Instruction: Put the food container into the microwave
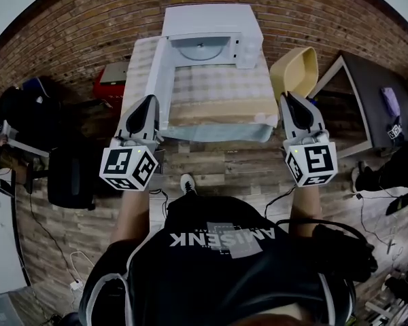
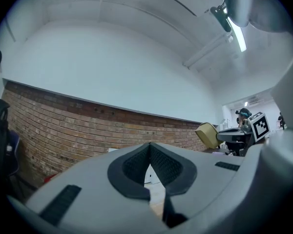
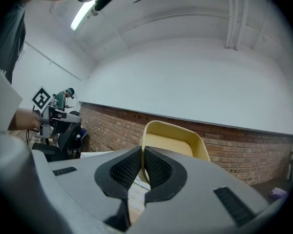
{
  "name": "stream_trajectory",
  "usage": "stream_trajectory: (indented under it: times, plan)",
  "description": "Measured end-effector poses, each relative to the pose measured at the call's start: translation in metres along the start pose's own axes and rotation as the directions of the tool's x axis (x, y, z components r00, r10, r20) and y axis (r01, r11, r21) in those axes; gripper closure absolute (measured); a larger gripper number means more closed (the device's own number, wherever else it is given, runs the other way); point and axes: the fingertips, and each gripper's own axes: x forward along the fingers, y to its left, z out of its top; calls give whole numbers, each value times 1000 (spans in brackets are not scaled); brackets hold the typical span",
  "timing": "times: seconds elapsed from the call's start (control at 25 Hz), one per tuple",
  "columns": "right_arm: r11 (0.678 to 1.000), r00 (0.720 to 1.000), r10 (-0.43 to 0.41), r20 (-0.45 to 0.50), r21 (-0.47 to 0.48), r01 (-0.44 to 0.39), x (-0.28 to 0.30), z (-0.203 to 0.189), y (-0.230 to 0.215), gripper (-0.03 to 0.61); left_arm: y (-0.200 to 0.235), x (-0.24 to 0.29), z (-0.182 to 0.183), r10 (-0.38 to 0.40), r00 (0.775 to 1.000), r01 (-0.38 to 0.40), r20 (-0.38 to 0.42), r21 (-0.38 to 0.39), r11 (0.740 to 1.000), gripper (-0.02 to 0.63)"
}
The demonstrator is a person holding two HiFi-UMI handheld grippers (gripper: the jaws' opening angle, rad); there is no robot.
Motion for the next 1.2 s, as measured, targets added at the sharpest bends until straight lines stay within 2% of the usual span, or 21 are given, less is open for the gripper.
stream_trajectory:
  times: [0.4, 0.76, 0.96, 1.2]
  plan:
    - [1000, 999, -20, -39, -9, 19, 86, -3, 6, 526, 63, 60, -12, -46, 999, 46, -19, -35, 998, 603]
    - [997, 995, -81, -66, -23, 80, 146, 4, 8, 527, 124, 98, -6, -89, 996, 88, -10, -49, 995, 603]
    - [992, 988, -126, -85, -38, 123, 179, 7, 15, 527, 155, 120, -14, -134, 991, 134, -19, -10, 991, 603]
    - [989, 984, -141, -109, -68, 134, 206, 13, 26, 526, 180, 133, -20, -176, 984, 174, -16, -72, 982, 603]
